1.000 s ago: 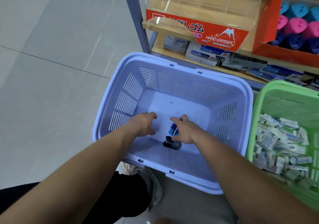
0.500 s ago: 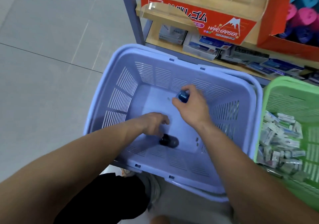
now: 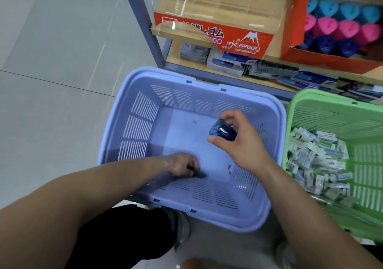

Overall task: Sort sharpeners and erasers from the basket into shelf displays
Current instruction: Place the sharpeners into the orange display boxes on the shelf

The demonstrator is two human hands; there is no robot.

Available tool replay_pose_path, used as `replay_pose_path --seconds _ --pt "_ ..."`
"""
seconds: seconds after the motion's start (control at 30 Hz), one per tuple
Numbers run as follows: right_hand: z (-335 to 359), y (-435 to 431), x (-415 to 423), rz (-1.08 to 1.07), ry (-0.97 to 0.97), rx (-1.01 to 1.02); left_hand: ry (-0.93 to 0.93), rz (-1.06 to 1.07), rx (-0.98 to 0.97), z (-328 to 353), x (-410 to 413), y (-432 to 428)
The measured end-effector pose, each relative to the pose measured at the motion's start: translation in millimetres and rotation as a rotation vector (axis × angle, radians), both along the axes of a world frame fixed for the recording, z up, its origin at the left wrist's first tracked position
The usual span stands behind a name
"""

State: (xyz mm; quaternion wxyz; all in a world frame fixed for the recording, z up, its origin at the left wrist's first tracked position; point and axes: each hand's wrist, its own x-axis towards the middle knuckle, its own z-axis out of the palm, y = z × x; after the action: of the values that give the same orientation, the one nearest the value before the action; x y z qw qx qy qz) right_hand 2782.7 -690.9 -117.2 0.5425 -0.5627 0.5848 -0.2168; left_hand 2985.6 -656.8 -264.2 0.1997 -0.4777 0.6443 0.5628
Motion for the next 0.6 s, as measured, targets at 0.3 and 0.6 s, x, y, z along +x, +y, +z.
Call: replay_pose_path --seconds 0.3,0.6 --pt "75.1 -17.4 -32.7 0.072 -0.125 -0.196 0.118 0.419 -0.216 168.9 -18.0 -68.8" --pt "185.5 9.6 -108.5 0.153 -0.146 -0.308 0.520 0.642 -0.438 334.8 -69.7 -33.1"
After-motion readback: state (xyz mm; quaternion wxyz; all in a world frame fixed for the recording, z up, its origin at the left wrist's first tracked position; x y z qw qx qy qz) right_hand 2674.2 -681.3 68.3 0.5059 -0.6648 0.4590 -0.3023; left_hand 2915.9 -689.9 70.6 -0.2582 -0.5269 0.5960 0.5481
